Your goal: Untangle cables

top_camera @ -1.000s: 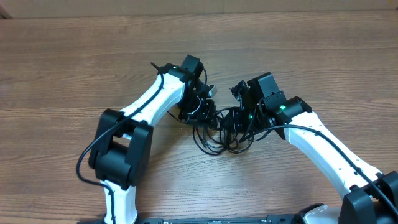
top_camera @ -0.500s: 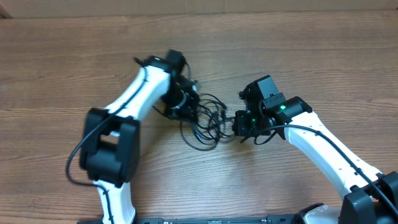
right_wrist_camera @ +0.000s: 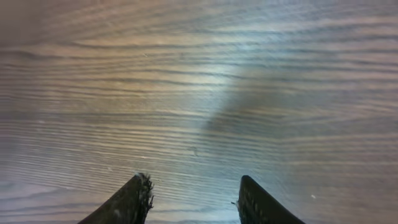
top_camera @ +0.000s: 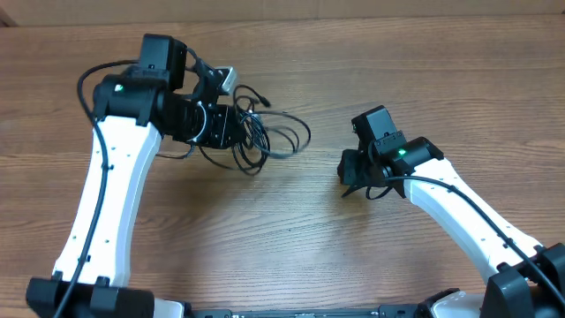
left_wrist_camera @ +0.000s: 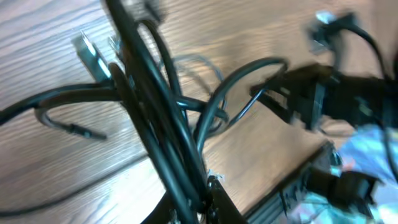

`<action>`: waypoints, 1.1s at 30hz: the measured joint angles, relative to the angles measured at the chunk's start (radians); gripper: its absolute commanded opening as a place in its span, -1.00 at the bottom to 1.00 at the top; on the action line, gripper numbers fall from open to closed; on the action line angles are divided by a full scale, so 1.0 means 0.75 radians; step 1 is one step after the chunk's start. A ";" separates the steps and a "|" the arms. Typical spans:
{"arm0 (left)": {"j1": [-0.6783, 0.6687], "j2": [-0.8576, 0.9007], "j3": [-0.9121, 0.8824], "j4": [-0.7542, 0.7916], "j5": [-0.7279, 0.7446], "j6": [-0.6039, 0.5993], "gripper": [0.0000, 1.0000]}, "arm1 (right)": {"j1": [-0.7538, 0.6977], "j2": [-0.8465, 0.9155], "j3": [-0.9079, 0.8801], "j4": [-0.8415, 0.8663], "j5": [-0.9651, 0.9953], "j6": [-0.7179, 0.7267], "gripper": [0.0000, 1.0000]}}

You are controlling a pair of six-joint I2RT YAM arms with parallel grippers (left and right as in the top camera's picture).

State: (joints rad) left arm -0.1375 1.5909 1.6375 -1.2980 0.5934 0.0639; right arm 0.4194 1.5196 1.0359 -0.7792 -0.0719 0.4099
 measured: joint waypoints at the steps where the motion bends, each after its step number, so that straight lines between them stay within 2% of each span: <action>1: 0.000 -0.005 0.000 -0.011 0.024 0.032 -0.85 | -0.001 0.000 0.000 0.017 -0.012 0.002 0.00; 4: -0.001 -0.003 -0.001 -0.016 0.007 0.098 -0.91 | -0.012 0.000 0.001 0.058 -0.071 0.008 0.11; 8: -0.007 -0.002 -0.001 -0.019 -0.181 0.048 -0.92 | -0.074 0.000 0.026 0.146 -0.258 -0.011 0.16; 10: -0.007 -0.001 -0.001 -0.030 -0.191 0.055 -0.91 | -0.102 0.000 0.043 0.218 -0.396 -0.045 0.17; 14: -0.003 -0.001 -0.001 -0.033 0.024 0.175 -0.91 | -0.114 0.000 0.060 0.307 -0.747 -0.130 0.18; 20: -0.007 -0.001 -0.001 0.065 0.385 0.276 -0.91 | -0.076 0.000 0.060 0.234 -0.957 -0.177 0.18; 22: -0.007 -0.001 -0.001 0.076 0.452 0.291 -0.91 | -0.067 0.000 0.060 0.213 -0.982 -0.183 0.05; 23: -0.007 -0.001 -0.001 0.075 0.478 0.297 -0.91 | -0.060 0.000 0.060 0.201 -0.991 -0.189 -0.21; 25: -0.007 -0.001 -0.001 0.076 0.525 0.305 -0.91 | -0.054 0.000 0.060 0.185 -1.002 -0.192 -0.54; 28: -0.007 -0.001 -0.001 0.076 0.583 0.309 -0.92 | -0.051 0.000 0.060 0.158 -0.972 -0.194 -0.92; 33: -0.006 -0.001 -0.001 0.087 0.641 0.315 -0.91 | -0.051 0.000 0.063 0.019 -0.803 -0.193 -0.92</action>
State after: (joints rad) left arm -0.1421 1.5906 1.6371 -1.2327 1.0740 0.3000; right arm 0.3813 1.5196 1.0832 -0.7647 -0.6739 0.2653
